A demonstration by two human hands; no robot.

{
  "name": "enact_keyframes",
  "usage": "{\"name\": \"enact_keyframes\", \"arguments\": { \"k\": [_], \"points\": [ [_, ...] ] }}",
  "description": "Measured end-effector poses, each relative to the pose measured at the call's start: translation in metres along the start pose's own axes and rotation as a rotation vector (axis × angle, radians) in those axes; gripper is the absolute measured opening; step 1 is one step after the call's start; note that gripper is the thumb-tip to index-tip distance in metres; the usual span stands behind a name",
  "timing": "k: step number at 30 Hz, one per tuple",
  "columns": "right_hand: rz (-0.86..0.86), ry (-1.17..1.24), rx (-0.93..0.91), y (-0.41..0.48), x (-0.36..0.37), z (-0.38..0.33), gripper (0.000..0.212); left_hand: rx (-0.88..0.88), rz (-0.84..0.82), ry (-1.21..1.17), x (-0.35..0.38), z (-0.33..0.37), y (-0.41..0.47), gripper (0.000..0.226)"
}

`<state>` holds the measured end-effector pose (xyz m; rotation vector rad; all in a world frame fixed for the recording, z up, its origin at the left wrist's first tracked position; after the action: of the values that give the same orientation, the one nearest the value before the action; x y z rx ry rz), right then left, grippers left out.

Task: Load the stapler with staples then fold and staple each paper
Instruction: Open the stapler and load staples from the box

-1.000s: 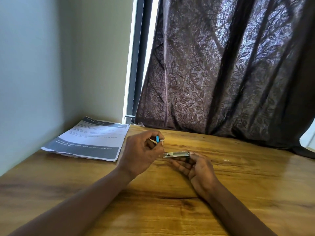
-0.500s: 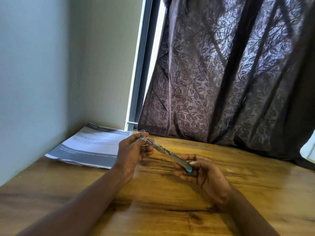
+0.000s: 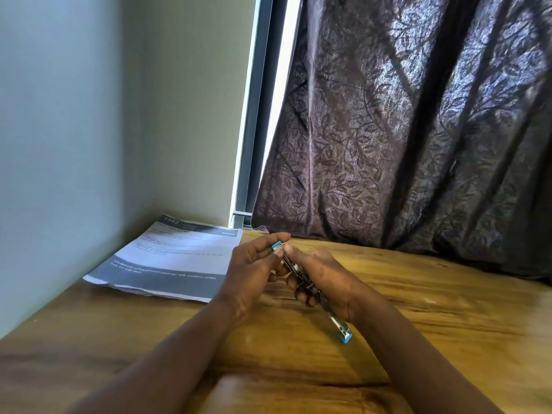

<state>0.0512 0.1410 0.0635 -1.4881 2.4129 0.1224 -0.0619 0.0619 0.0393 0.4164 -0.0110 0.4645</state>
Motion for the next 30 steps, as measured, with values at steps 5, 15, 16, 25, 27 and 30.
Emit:
{"name": "enact_keyframes", "arguments": {
  "k": [5,15,16,25,27,30],
  "points": [
    [0.039,0.101,-0.029,-0.004,0.006,0.006,0.049,-0.031,0.000,0.018,-0.001,-0.002,0.001,0.026],
    [-0.136,0.522,-0.042,-0.004,0.032,0.013,0.038,-0.135,0.044,-0.217,-0.012,-0.005,0.002,0.025],
    [-0.147,0.546,-0.059,-0.005,0.032,0.014,0.038,-0.149,0.063,-0.242,-0.013,-0.006,0.003,0.026],
    [-0.116,0.541,-0.245,-0.011,0.033,0.008,0.019,-0.185,0.164,-0.385,-0.022,-0.006,0.004,0.027],
    [-0.147,0.621,-0.221,-0.011,0.033,0.009,0.023,-0.190,0.165,-0.398,-0.022,-0.005,0.003,0.029],
    [-0.168,0.678,-0.204,-0.010,0.031,0.012,0.025,-0.171,0.133,-0.405,-0.023,-0.003,0.002,0.032]
  ]
}}
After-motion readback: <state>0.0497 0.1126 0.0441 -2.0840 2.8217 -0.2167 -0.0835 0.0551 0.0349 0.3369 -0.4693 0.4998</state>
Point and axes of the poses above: each hand's wrist, its own y-axis towards the middle knuckle, its own x-axis out of the palm, z = x × y, the point moved 4 cm from there along y, towards the middle knuckle, and after that the axes turned 11 degrees about -z, right-handed, at the moved point
